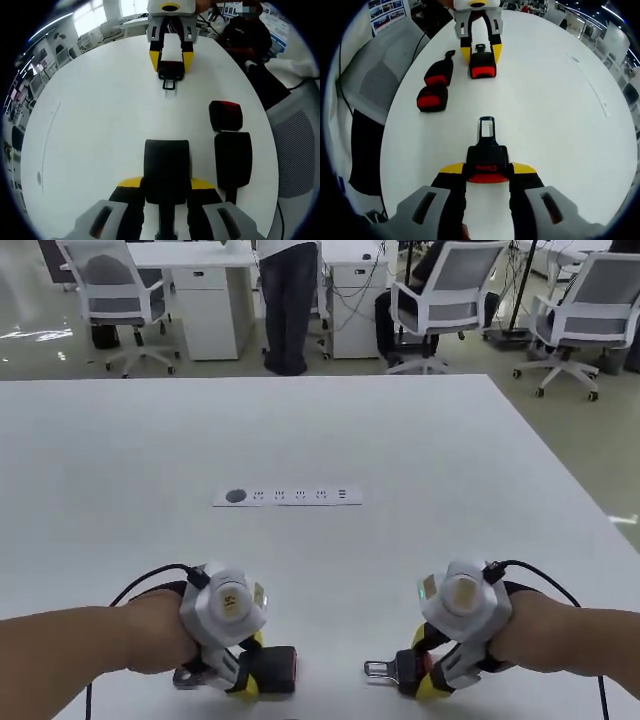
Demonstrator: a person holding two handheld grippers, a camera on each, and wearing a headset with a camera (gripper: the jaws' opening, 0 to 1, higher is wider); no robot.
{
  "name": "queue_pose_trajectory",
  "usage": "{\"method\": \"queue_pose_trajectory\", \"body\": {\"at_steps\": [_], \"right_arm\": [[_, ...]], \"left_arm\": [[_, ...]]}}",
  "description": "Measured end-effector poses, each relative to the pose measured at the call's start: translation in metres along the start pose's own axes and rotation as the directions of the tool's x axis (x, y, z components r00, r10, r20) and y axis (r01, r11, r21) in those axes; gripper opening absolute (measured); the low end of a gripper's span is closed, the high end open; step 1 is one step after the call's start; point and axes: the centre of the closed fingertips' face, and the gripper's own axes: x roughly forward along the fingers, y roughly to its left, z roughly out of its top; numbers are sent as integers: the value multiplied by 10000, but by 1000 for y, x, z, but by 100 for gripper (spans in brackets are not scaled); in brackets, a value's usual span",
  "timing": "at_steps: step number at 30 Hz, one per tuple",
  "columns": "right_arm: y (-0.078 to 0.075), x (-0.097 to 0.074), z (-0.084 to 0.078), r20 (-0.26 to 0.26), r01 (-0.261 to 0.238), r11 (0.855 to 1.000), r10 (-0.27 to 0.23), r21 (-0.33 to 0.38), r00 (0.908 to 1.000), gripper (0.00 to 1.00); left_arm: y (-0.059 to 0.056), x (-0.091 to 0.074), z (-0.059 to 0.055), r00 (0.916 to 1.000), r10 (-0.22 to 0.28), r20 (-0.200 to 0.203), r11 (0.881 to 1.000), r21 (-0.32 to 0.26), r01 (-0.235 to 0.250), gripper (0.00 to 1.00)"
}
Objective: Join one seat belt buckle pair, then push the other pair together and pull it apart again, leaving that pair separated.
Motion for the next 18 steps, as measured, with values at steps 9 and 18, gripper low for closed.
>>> {"method": "queue_pose_trajectory", "body": {"at_steps": [9, 18], "right_arm": [[7, 3, 10, -34, 83, 9996, -84, -256, 10000, 31], [10, 22, 46, 312, 246, 9991, -235, -342, 9992, 31]], "left_arm": [[0, 3, -1, 9996, -68, -268, 9997, -219, 62, 33], [0, 5, -3, 9995, -85, -309, 9998, -156, 80, 33]]}}
